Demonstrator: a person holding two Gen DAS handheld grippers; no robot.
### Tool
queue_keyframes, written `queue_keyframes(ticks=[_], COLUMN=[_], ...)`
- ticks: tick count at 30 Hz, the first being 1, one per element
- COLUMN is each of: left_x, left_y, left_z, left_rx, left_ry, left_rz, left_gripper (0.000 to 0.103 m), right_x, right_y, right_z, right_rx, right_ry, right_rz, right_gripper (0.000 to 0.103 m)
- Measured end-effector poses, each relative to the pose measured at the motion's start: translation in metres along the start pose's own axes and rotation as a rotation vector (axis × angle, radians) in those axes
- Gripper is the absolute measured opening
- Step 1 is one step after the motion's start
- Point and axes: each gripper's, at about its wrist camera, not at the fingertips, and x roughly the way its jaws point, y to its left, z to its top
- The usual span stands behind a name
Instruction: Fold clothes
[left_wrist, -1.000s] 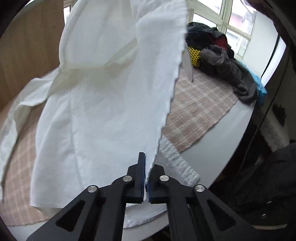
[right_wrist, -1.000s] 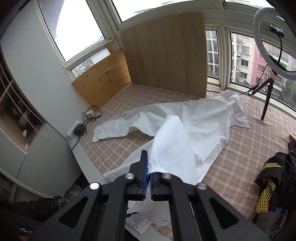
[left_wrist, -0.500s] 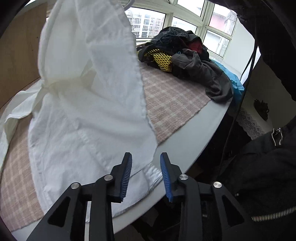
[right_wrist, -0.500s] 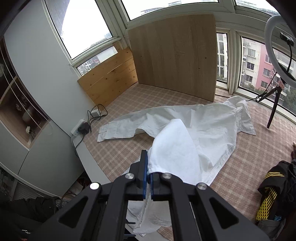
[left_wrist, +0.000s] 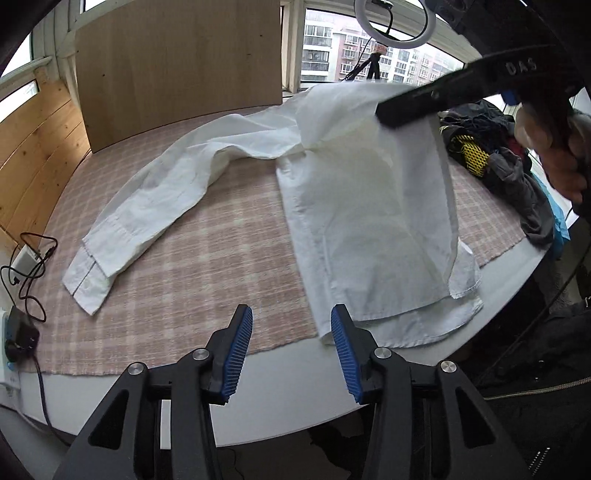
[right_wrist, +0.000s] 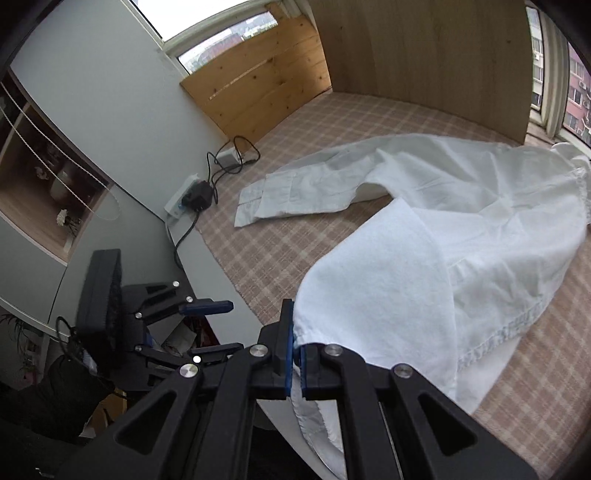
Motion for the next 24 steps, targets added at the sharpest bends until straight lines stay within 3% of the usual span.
queue_keyframes(ticks=[1,3,7,9,11,12,15,18,24], left_x=[0.001,0.003,0.003,0.003,0.005,0.008,0.021,0.039,0.082], left_y=[0.006,0.019,0.032,0.034,0.031,0.028,0.014,-0.002,-0.033], left_z=[-0.003,-0.006,-0.007,-0.005,-0.001,0.002,0.014,0.030,0.044], left_rx=[-0.005,-0.017,0.001,0.014,0.053,0.082,0.182,0.274,0.482], left_ry=[0.004,0.015,0.022,0.026,0.028,0.028,0.027,0.029,0.064], left_rz=[0.002,0.006,0.007,-0.007,-0.014,-0.015,-0.035,-0.062,-0.056], left_gripper=[0.042,0.042,0.042,0.042,0.043,0.043,0.043,0.043,0.043], right_x=[0.012,0.036,0.085,0.104,0.071,0.052,0.013,0.005,0.020], right_y=[0.002,0.005,0.012,0.016,0.017,0.010,-0.031,-0.089,-0.138], right_z=[-0.003,-0.010,-0.023,-0.031,-0.051,-0.060,-0.092,-0.106,-0.086], right_rx=[0.012,0.035,0.082,0.101,0.103,0.119,0.230,0.435,0.562], right_ry=[0.028,0.083,0.193,0.238,0.171,0.121,-0.005,-0.051,-0.133], right_rz=[0.011,0.034,0.080,0.105,0.133,0.102,-0.042,-0.106,-0.134], right_gripper=[0.006,0.023,0.026,0.033,0.039,0.044,0.045,0.045,0.045])
